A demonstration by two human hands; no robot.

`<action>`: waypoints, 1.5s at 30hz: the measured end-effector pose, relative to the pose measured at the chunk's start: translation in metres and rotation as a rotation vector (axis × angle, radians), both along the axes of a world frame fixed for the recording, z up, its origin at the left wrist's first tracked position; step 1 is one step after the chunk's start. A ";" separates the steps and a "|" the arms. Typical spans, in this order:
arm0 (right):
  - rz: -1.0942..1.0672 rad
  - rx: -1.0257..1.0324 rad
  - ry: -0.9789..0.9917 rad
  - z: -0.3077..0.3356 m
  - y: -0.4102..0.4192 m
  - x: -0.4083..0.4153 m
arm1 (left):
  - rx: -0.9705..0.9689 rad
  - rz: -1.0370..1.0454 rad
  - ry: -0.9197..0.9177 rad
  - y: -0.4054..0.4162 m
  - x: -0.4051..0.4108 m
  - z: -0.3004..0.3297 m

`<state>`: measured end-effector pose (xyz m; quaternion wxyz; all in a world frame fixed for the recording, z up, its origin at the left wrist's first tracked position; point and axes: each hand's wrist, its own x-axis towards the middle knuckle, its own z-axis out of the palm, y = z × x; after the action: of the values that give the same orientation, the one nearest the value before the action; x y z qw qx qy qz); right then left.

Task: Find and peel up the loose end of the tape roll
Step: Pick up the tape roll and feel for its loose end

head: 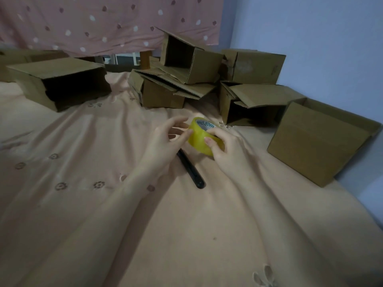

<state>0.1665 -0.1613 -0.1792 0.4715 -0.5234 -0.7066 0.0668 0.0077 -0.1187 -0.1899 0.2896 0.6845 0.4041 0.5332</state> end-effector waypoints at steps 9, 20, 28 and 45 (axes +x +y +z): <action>0.041 -0.034 0.104 -0.001 0.001 0.000 | 0.055 0.061 -0.047 -0.004 -0.001 0.003; 0.059 -0.093 -0.021 -0.001 0.000 -0.003 | 0.172 0.079 0.312 -0.001 0.001 -0.001; 0.008 -0.082 -0.071 0.002 -0.006 0.003 | 0.286 -0.045 0.442 0.000 -0.002 -0.001; -0.112 -0.028 -0.011 0.005 -0.013 -0.005 | 0.597 0.086 0.535 -0.011 0.008 0.009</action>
<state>0.1611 -0.1743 -0.1744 0.4631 -0.5692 -0.6777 0.0472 0.0162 -0.1298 -0.1809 -0.0600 0.8356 0.3210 0.4416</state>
